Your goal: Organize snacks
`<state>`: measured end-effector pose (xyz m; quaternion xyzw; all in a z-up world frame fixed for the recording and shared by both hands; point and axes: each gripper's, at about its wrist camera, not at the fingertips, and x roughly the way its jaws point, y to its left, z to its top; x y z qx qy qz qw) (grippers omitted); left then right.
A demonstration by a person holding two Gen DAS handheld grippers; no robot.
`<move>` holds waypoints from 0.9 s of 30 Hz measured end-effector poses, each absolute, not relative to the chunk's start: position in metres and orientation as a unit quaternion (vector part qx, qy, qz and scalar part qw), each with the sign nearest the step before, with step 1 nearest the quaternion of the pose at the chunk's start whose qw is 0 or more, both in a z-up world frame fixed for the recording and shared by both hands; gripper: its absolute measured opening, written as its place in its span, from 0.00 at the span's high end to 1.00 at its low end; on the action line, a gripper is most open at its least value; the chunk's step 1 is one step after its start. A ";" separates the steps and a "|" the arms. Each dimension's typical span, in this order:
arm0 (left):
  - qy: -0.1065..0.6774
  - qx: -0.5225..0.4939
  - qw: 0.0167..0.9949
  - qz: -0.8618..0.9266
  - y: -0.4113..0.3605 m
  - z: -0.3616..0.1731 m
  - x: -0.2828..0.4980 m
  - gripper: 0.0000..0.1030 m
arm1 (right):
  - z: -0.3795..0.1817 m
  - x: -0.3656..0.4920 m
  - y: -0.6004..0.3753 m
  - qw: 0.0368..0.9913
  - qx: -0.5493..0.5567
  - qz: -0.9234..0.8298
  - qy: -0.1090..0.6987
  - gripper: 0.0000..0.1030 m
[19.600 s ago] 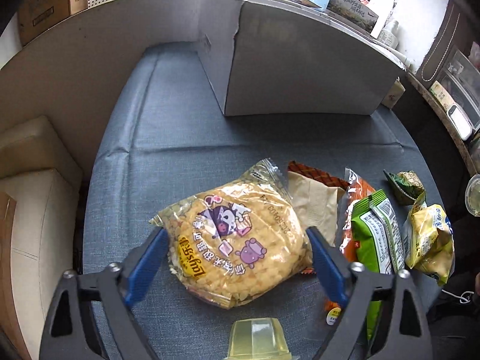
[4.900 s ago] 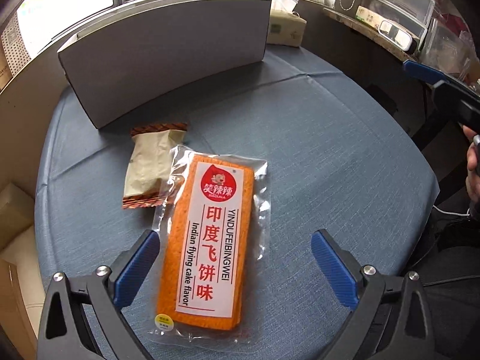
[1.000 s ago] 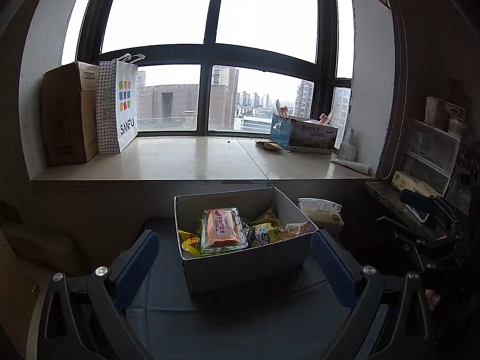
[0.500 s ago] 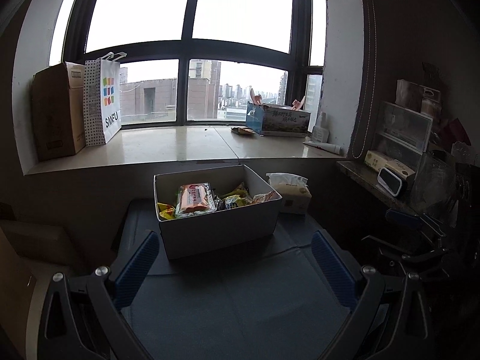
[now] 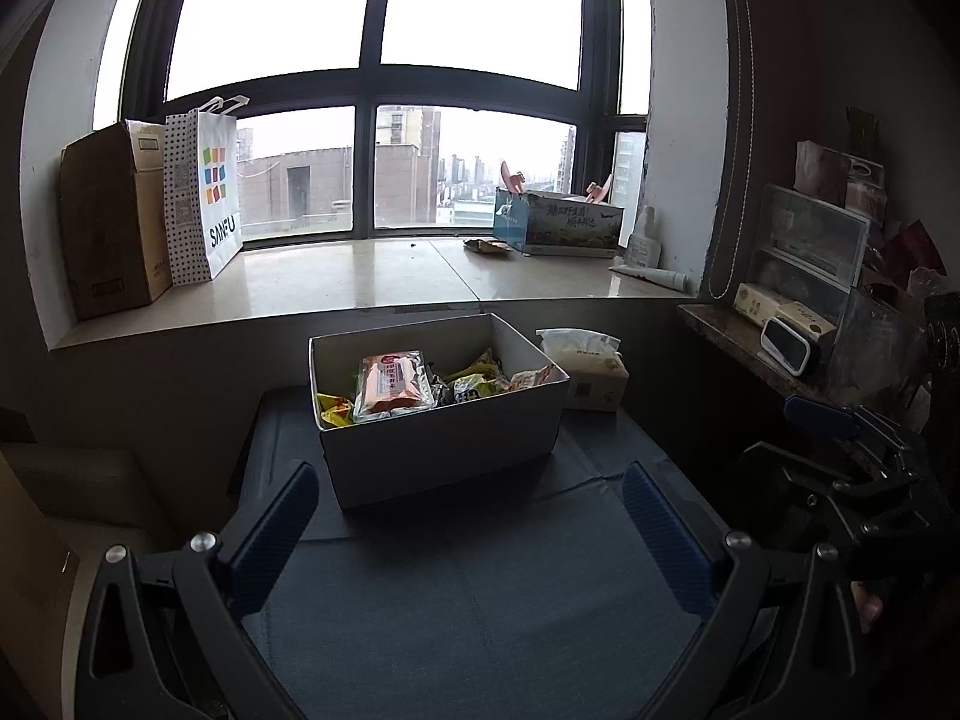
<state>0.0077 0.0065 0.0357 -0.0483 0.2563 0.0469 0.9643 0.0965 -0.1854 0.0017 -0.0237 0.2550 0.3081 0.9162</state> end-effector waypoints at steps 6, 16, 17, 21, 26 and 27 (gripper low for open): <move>0.260 -0.049 0.963 0.045 0.006 0.033 0.008 0.00 | 0.001 0.098 -0.185 0.917 -0.025 0.303 0.257 0.00; 0.263 -0.048 0.963 0.044 0.007 0.033 0.010 0.00 | 0.000 0.098 -0.185 0.916 -0.026 0.303 0.260 0.00; 0.263 -0.047 0.963 0.044 0.006 0.034 0.010 0.00 | 0.000 0.098 -0.185 0.916 -0.026 0.303 0.260 0.00; 0.263 -0.046 0.963 0.044 0.005 0.034 0.009 0.00 | 0.000 0.098 -0.185 0.916 -0.027 0.302 0.261 0.00; 0.263 -0.047 0.963 0.045 0.007 0.034 0.009 0.00 | 0.000 0.096 -0.184 0.916 -0.029 0.304 0.259 0.00; 0.263 -0.047 0.962 0.044 0.007 0.034 0.009 0.00 | 0.000 0.096 -0.184 0.916 -0.029 0.304 0.259 0.00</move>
